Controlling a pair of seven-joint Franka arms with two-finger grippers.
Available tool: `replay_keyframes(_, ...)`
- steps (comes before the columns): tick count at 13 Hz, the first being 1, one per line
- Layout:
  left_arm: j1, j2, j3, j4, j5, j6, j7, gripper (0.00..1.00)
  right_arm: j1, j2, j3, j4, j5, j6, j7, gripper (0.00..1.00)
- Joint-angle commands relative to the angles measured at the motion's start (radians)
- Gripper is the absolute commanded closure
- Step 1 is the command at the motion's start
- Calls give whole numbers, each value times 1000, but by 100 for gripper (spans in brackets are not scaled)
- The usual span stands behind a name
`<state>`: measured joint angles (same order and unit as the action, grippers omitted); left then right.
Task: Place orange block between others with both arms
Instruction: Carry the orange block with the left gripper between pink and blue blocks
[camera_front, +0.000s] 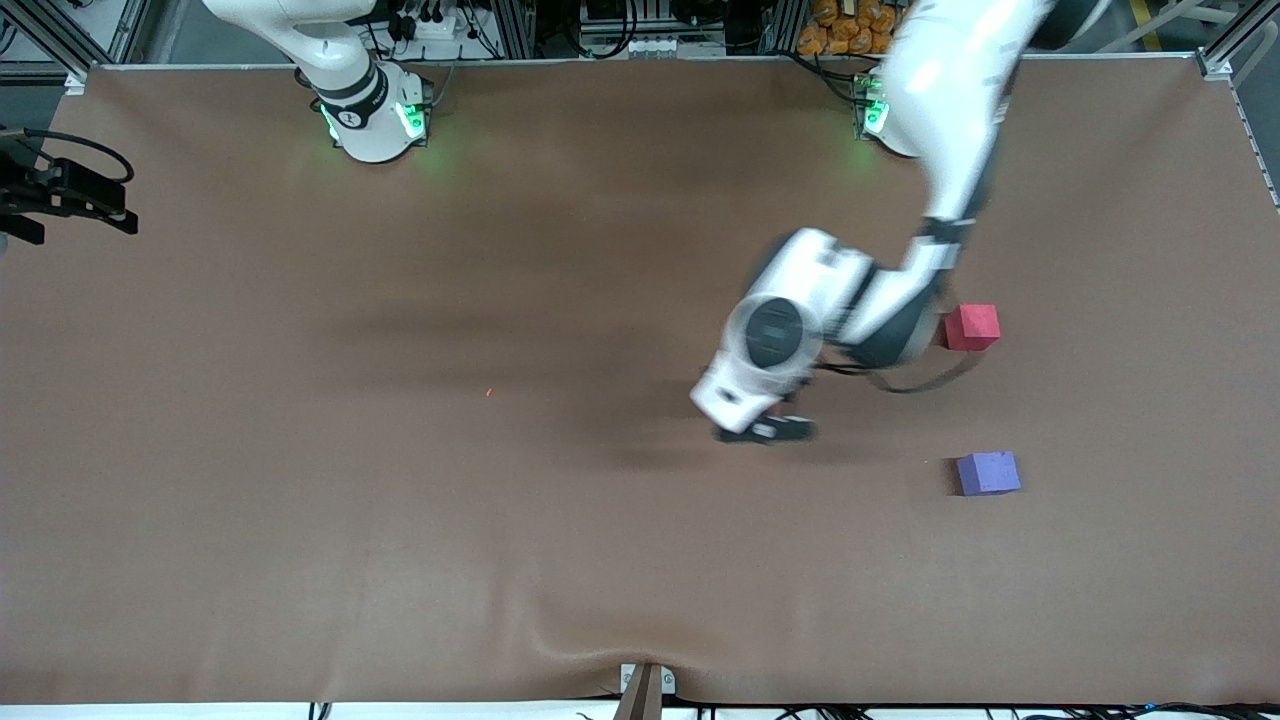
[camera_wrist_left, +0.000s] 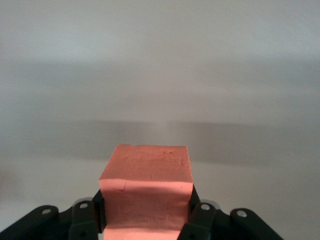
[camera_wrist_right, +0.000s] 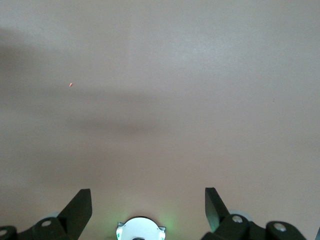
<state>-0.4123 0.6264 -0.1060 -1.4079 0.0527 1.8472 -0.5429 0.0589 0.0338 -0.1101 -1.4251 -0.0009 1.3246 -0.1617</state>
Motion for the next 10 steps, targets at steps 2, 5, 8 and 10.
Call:
replay_keyframes(2, 246, -102, -17, -161, 15, 6, 263, 100, -4, -5, 4, 2, -16, 1, 28, 0)
replay_keyframes(5, 366, -100, -18, -261, 97, 120, 342, 100, -2, -5, 6, 6, -14, 1, 36, 0)
replay_keyframes(8, 447, -102, -23, -387, 122, 295, 348, 100, -4, -6, 4, 6, 18, -5, 68, 0)
replay_keyframes(10, 467, -103, -23, -446, 122, 368, 379, 100, -4, -6, 4, 6, 18, -8, 68, 0)
